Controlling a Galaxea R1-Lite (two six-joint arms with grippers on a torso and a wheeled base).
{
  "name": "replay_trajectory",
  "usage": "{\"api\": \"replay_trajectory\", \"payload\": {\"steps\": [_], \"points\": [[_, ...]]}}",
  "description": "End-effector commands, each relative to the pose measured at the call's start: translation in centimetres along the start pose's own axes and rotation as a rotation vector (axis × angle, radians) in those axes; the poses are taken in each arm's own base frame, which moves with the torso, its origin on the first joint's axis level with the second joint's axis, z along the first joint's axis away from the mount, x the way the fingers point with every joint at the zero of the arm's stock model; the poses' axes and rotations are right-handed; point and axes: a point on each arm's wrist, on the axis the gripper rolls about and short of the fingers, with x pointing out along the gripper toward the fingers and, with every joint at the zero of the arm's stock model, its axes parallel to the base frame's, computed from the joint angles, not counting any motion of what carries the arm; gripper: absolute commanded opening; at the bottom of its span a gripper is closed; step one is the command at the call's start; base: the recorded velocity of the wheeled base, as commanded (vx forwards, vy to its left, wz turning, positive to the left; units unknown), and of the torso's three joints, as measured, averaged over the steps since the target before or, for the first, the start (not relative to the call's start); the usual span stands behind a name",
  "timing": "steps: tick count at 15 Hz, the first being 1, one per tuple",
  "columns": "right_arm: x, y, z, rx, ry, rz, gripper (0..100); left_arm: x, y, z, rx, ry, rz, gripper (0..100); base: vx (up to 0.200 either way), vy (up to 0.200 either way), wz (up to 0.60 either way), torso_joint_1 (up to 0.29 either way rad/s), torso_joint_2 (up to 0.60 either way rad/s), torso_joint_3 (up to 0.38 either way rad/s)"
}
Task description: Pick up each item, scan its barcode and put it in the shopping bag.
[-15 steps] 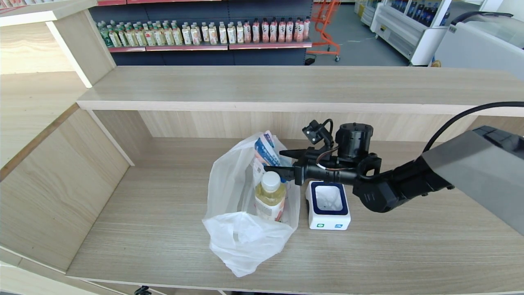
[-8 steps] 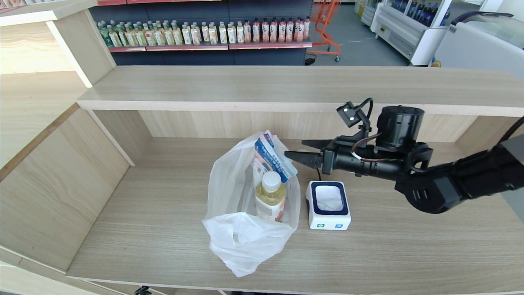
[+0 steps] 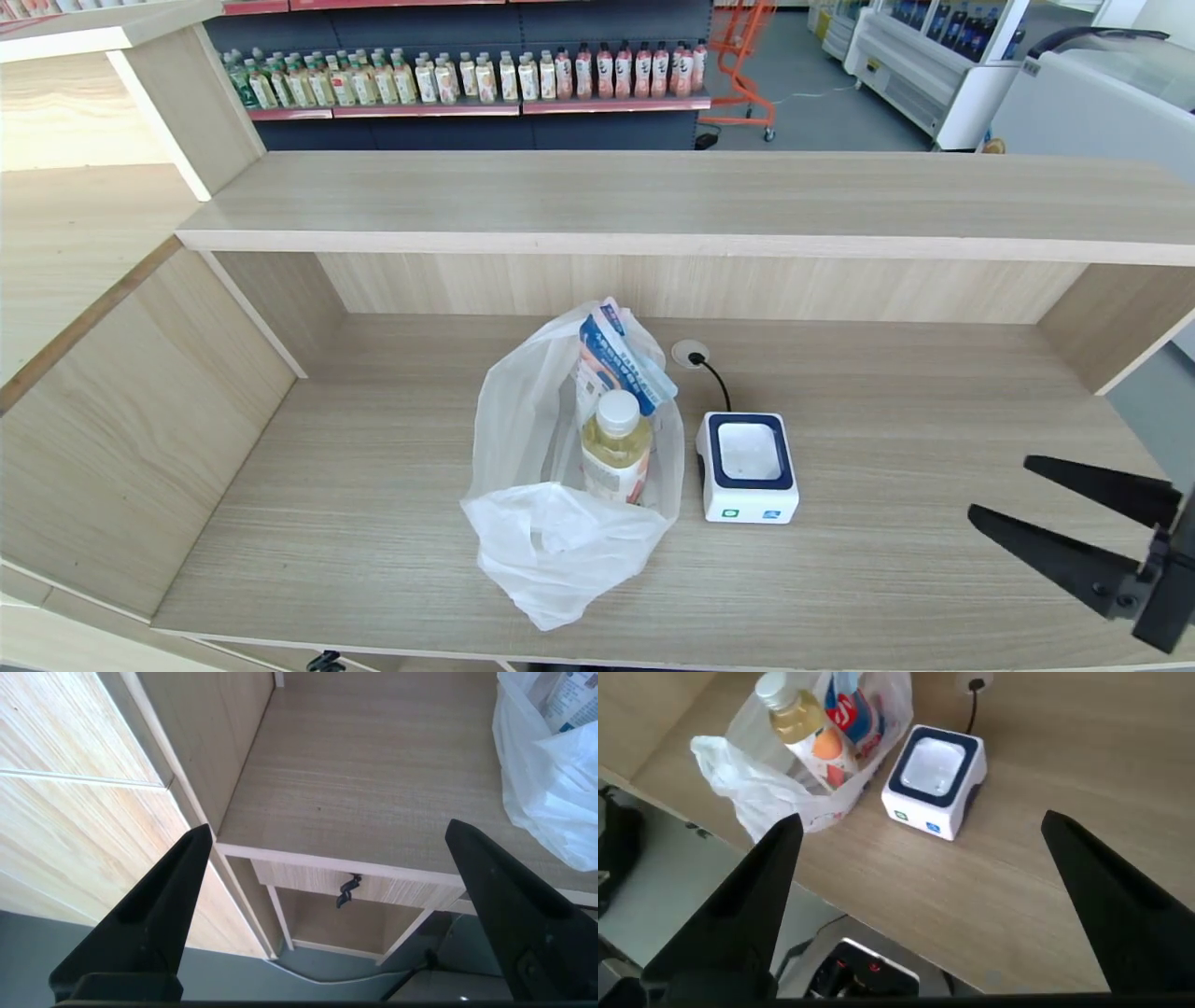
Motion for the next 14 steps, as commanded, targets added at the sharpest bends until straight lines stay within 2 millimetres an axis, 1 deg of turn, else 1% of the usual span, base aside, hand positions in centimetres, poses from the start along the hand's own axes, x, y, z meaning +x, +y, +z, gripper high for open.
{"api": "replay_trajectory", "payload": {"steps": [1, 2, 3, 4, 11, 12, 14], "points": [[-9.2, 3.4, -9.7, -0.048, -0.038, -0.513, 100, 0.0, 0.0, 0.0, 0.0, 0.0, 0.0, 100, 0.0, 0.0, 0.0, 0.0, 0.0, 0.0], [-10.0, 3.9, -11.2, -0.045, -0.043, -0.527, 100, 0.0, 0.0, 0.0, 0.0, 0.0, 0.0, 100, 0.0, 0.0, 0.0, 0.0, 0.0, 0.0], [-10.5, 4.2, -11.5, -0.069, -0.109, -0.514, 100, 0.0, 0.0, 0.0, 0.0, 0.0, 0.0, 100, 0.0, 0.0, 0.0, 0.0, 0.0, 0.0], [-10.9, 4.4, -11.7, -0.088, -0.167, -0.505, 100, 0.0, 0.0, 0.0, 0.0, 0.002, 0.0, 100, 0.0, 0.0, 0.0, 0.0, 0.0, 0.0], [-10.9, 4.4, -11.8, -0.066, -0.169, -0.506, 100, 0.0, 0.0, 0.0, 0.0, 0.0, 0.0, 100, 0.0, 0.0, 0.0, 0.0, 0.0, 0.0], [-10.9, 4.4, -11.8, -0.059, -0.171, -0.507, 0, 0.0, 0.0, 0.0, 0.0, 0.0, 0.0, 100, 0.0, 0.0, 0.0, 0.0, 0.0, 0.0], [-10.9, 4.4, -11.8, -0.076, -0.166, -0.512, 0, 0.0, 0.0, 0.0, 0.0, 0.002, 0.0, 100, 0.0, 0.0, 0.0, 0.0, 0.0, 0.0]]}}
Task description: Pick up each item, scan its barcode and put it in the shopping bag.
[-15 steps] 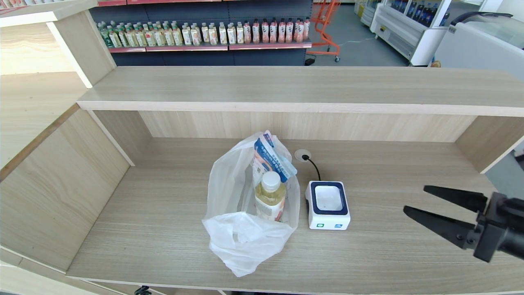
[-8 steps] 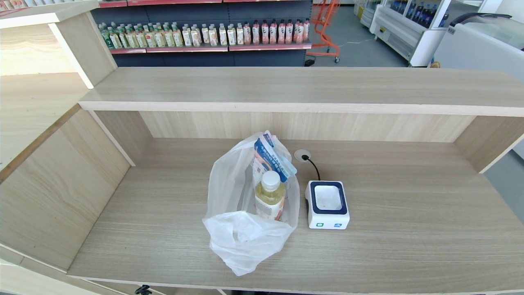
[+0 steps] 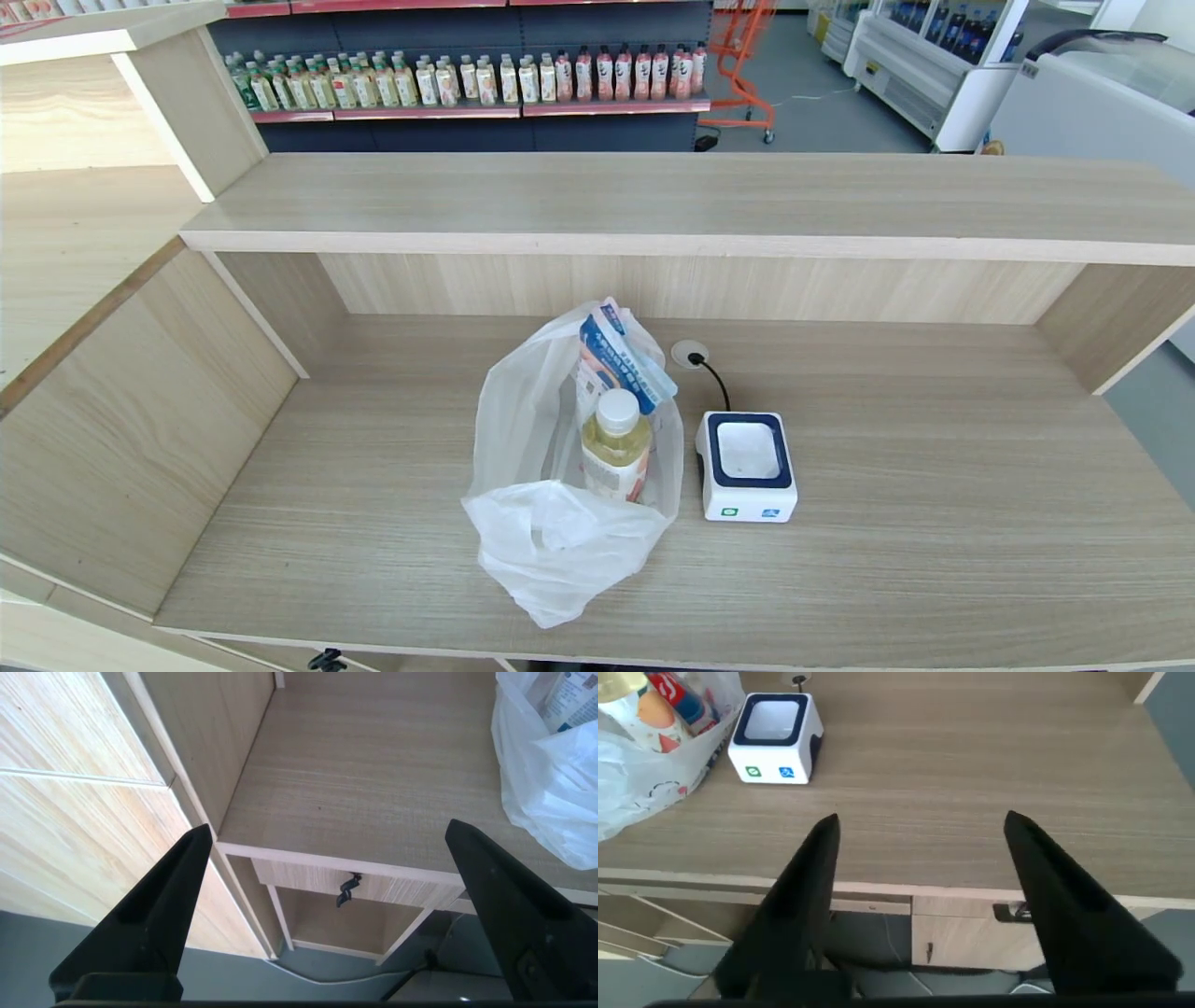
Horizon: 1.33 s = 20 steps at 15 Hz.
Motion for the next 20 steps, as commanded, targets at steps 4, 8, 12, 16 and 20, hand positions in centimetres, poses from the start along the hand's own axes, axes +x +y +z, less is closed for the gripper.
{"api": "replay_trajectory", "payload": {"steps": [4, 8, 12, 16, 20], "points": [[0.0, 0.0, -0.01, 0.004, -0.001, 0.0, 0, 0.0, 0.0, 0.0, 0.0, 0.0, 0.001, 100, 0.0, 0.0, 0.0, 0.0, 0.0, 0.0], [0.0, 0.0, -0.01, 0.004, -0.001, 0.0, 0, 0.01, 0.0, 0.0, 0.0, 0.002, 0.001, 100, 0.0, 0.0, 0.0, 0.0, 0.0, 0.0], [0.0, 0.0, -0.01, 0.004, -0.001, 0.0, 0, 0.01, 0.0, 0.0, 0.005, 0.002, 0.001, 100, 0.15, -0.15, 0.0, 0.003, 0.0, 0.002], [0.0, 0.0, -0.01, 0.004, -0.001, 0.0, 0, 0.0, 0.0, 0.0, 0.002, 0.0, 0.001, 100, 0.0, 0.0, 0.0, 0.0, 0.0, 0.0], [0.0, 0.0, -0.01, 0.004, -0.001, 0.0, 0, 0.01, 0.0, 0.0, 0.002, 0.002, 0.001, 100, 0.0, 0.0, 0.0, 0.0, 0.0, 0.0]]}}
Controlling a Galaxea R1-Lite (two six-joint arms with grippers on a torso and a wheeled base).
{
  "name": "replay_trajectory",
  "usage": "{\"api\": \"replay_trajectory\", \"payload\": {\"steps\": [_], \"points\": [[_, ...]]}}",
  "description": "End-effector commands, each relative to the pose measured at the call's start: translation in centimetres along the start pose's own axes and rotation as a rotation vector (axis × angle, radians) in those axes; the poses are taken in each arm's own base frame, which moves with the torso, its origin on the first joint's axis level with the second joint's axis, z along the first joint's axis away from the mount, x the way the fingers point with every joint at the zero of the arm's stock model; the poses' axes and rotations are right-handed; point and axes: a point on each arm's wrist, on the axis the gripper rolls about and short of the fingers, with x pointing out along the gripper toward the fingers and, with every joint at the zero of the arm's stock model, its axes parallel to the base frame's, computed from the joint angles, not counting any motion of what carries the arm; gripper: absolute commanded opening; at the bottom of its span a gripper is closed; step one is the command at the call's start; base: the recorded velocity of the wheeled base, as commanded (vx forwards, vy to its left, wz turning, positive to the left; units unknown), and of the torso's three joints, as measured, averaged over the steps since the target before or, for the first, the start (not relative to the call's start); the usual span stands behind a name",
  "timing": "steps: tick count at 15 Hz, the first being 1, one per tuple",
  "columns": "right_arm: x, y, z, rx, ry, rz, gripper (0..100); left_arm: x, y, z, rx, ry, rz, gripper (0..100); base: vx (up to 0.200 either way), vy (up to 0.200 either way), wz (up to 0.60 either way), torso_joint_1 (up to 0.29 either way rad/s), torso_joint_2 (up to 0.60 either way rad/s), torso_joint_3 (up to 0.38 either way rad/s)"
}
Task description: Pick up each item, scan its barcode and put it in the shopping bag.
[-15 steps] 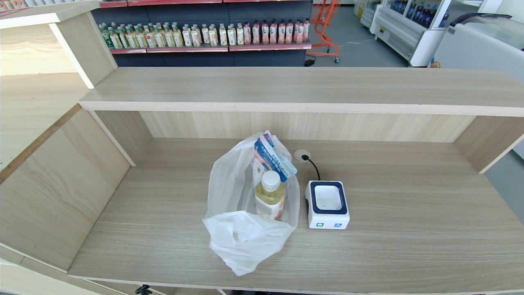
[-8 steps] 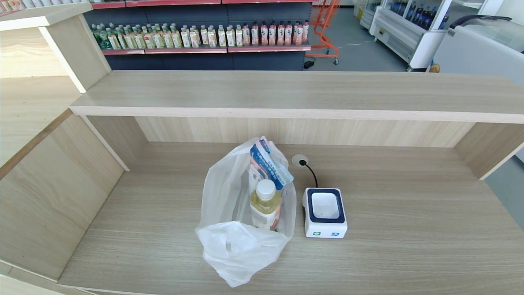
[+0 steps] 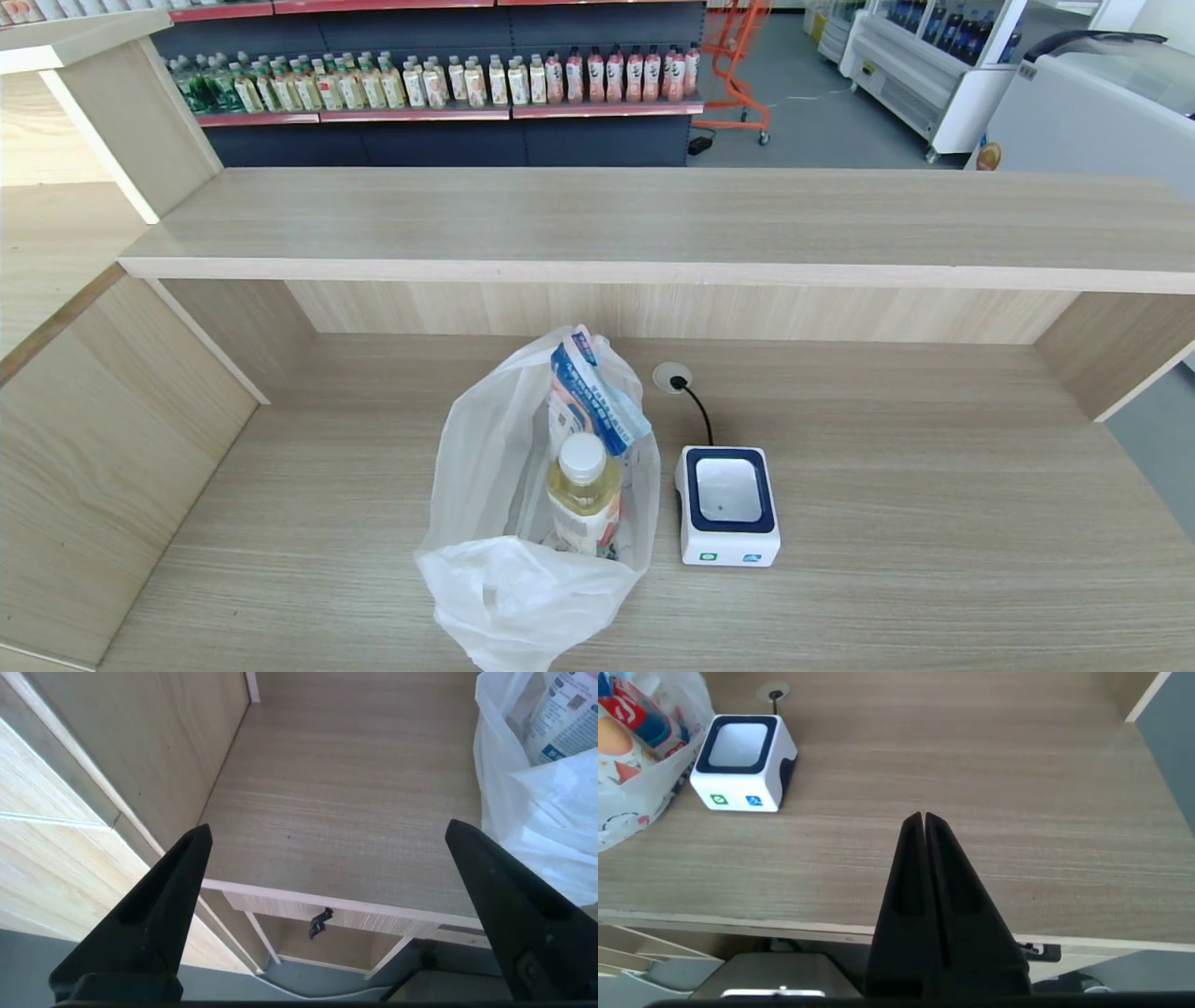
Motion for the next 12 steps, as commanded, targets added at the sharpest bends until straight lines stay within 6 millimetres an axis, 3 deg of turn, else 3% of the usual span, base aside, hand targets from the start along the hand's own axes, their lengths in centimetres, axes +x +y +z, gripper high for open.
{"api": "replay_trajectory", "payload": {"steps": [1, 12], "points": [[0.03, 0.0, 0.01, 0.0, 0.004, 0.001, 0, 0.0, 0.0, 0.0, 0.0, 0.0, 0.002, 100, 0.0, 0.0, 0.0, 0.0, 0.0, 0.0], [0.03, 0.0, 0.01, -0.003, 0.004, 0.001, 0, 0.01, 0.0, 0.0, 0.0, 0.002, 0.002, 100, 0.0, 0.0, 0.0, 0.0, 0.0, 0.0]]}}
